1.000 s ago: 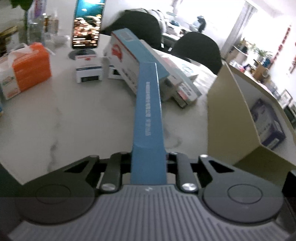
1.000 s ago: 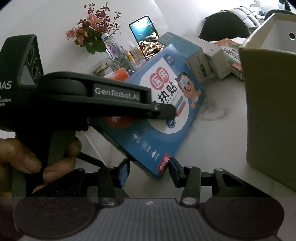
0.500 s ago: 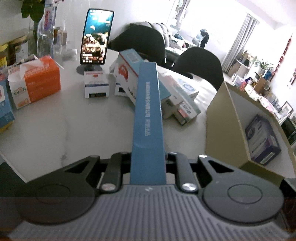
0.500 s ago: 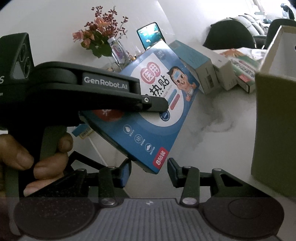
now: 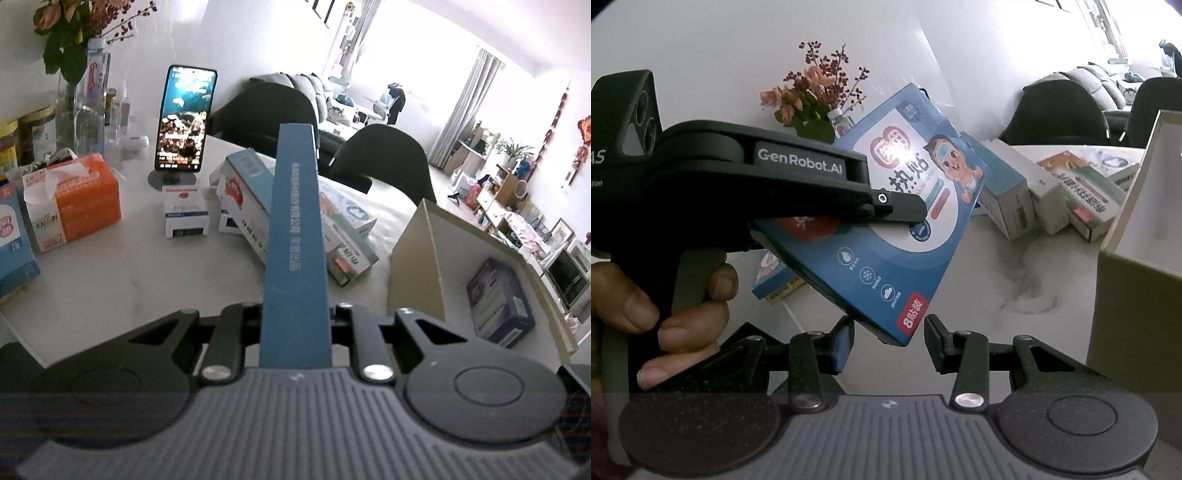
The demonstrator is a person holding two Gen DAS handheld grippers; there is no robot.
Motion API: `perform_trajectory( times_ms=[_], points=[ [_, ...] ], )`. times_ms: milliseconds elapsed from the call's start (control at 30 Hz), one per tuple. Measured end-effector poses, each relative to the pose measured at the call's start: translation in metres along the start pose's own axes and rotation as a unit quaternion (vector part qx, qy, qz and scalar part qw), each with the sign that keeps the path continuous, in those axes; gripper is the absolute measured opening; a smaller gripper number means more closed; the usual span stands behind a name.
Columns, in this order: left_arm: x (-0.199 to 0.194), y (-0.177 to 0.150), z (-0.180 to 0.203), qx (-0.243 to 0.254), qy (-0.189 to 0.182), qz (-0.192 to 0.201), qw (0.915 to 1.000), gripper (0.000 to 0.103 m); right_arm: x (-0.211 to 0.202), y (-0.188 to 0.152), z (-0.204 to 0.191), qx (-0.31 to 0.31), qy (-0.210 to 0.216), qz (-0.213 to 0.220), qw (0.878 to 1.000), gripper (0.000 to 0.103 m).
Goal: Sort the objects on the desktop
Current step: 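Close the right tool on the patch box while the left tool holds the blue box, then carry both boxes over the cardboard box with the left and right tools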
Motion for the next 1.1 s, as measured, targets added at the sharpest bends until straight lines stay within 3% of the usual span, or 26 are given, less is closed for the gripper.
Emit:
perform_trajectory(
  times_ms=[600,1100],
  points=[
    [-0.015,0.043,0.046,0.026,-0.042,0.053,0.9974,0.017,-0.049,0.042,0.001,-0.006,-0.015,0.071,0.997,0.045],
    [-0.002,0.058,0.096,0.053,-0.096,0.060,0.9922,0.017,-0.088,0.063,0.031,0.030,-0.033,0.116,0.992,0.045]
  ],
)
Point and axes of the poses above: each gripper's, at about its wrist camera, not at the fingertips, and x roughly the way its jaws point, z to its right, y to its top, the point moved 10 cm from there along x, roughly the way its jaws point, and after that the axes turned 8 degrees about x, right-handed, at the moved point
